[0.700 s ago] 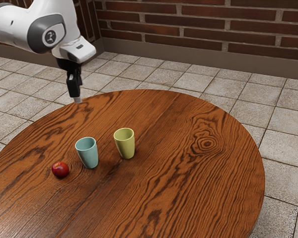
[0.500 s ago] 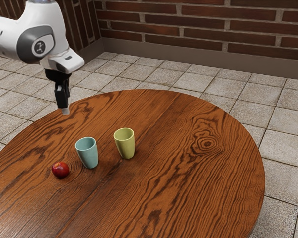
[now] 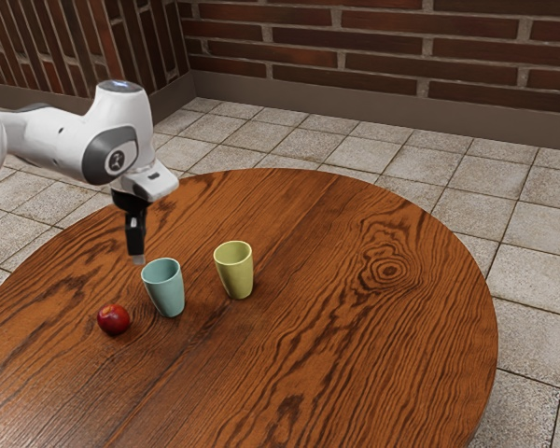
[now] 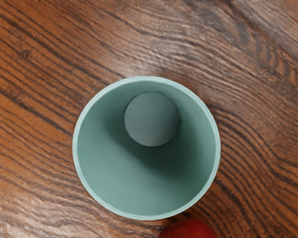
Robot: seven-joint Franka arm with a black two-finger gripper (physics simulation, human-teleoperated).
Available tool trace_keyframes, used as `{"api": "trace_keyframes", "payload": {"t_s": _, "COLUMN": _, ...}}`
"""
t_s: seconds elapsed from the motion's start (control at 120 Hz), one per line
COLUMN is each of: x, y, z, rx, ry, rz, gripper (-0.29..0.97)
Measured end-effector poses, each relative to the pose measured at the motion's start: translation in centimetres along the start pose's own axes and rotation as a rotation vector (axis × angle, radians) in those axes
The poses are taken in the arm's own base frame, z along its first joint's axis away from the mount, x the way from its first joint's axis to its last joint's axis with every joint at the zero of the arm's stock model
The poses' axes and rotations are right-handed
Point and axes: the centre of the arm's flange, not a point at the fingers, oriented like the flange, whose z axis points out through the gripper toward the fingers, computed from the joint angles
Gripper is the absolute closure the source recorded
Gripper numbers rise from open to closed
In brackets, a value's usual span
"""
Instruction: Place the left cup onto the right cup
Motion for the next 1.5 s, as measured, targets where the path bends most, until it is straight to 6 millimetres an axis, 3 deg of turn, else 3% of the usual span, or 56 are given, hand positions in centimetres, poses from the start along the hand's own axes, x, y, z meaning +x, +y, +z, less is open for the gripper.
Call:
{"api": "trace_keyframes", "payload": {"t_s": 0.192, "x": -0.6, "y": -1.2, "z": 1.9, "rx": 0.001, "ry": -0.002, "rz": 0.003, "gripper": 0.00}}
{"api": "trace_keyframes", "payload": {"t_s": 0.4, "x": 0.5, "y": -1.1, "z": 3.7, "rx": -0.013, "ry": -0.013, "rz": 0.037, "gripper": 0.01}}
{"api": "trace_keyframes", "payload": {"t_s": 0.467, "x": 0.3, "y": -1.3, "z": 4.4, "rx": -0.023, "ry": -0.016, "rz": 0.034, "gripper": 0.07}}
{"api": "trace_keyframes", "payload": {"t_s": 0.742, "x": 0.9, "y": -1.5, "z": 5.4, "rx": -0.014, "ry": -0.009, "rz": 0.051, "gripper": 0.58}}
{"api": "trace_keyframes", "payload": {"t_s": 0.9, "x": 1.4, "y": -1.5, "z": 6.1, "rx": -0.010, "ry": -0.007, "rz": 0.060, "gripper": 0.70}}
{"api": "trace_keyframes", "payload": {"t_s": 1.142, "x": 2.0, "y": -2.1, "z": 8.4, "rx": -0.016, "ry": -0.014, "rz": 0.070, "gripper": 0.72}}
{"api": "trace_keyframes", "payload": {"t_s": 1.5, "x": 2.5, "y": -2.6, "z": 6.1, "rx": 0.030, "ry": 0.019, "rz": 0.073, "gripper": 0.78}}
